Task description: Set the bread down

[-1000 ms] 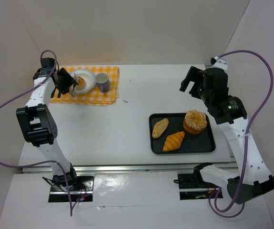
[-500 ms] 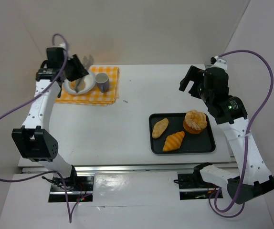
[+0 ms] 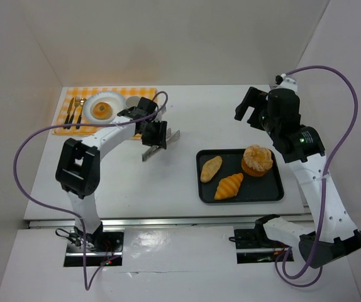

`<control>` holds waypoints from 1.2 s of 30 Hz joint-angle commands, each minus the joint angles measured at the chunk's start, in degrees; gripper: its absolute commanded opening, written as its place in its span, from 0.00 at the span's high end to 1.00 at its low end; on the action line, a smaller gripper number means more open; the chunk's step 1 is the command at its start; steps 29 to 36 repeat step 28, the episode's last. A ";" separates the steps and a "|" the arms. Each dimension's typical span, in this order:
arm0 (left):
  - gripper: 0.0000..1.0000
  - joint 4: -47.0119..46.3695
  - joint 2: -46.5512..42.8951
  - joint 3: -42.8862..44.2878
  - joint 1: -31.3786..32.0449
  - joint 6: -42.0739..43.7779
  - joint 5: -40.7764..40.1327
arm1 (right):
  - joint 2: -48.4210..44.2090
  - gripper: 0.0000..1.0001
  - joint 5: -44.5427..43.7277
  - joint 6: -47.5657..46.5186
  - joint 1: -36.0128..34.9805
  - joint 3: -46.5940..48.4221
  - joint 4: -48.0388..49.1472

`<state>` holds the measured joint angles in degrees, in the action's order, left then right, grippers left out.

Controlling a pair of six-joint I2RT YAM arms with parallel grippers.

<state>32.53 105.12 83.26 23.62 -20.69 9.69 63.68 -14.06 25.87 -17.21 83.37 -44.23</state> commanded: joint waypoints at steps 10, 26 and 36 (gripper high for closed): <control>0.16 16.67 3.17 14.20 2.22 3.20 -7.56 | 5.31 0.00 3.69 -0.82 0.34 0.91 -7.01; 0.00 1.69 -31.27 4.73 -5.41 1.00 -6.72 | 4.52 0.00 3.78 -0.82 -0.19 -6.03 -2.62; 0.00 -1.41 -36.10 0.60 -6.65 0.38 -5.39 | 4.52 0.00 4.40 -0.82 -0.19 -7.52 -1.83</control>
